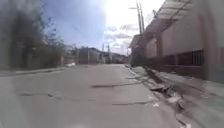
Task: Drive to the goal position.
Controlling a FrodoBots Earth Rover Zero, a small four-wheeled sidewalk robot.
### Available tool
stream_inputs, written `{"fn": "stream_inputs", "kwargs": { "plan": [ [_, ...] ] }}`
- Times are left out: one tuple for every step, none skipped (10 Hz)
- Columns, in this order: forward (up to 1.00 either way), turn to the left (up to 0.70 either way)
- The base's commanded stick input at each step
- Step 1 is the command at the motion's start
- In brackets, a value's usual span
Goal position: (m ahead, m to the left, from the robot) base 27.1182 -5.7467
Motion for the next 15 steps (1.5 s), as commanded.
{"fn": "stream_inputs", "kwargs": {
  "plan": [
    [1.0,0.0],
    [1.0,0.0],
    [1.0,0.0],
    [1.0,0.0],
    [1.0,0.0],
    [1.0,0.0],
    [1.0,0.0],
    [1.0,0.0],
    [1.0,0.0],
    [1.0,-0.05],
    [1.0,-0.26],
    [1.0,-0.37],
    [1.0,-0.39],
    [1.0,-0.39],
    [1.0,-0.39]
  ]
}}
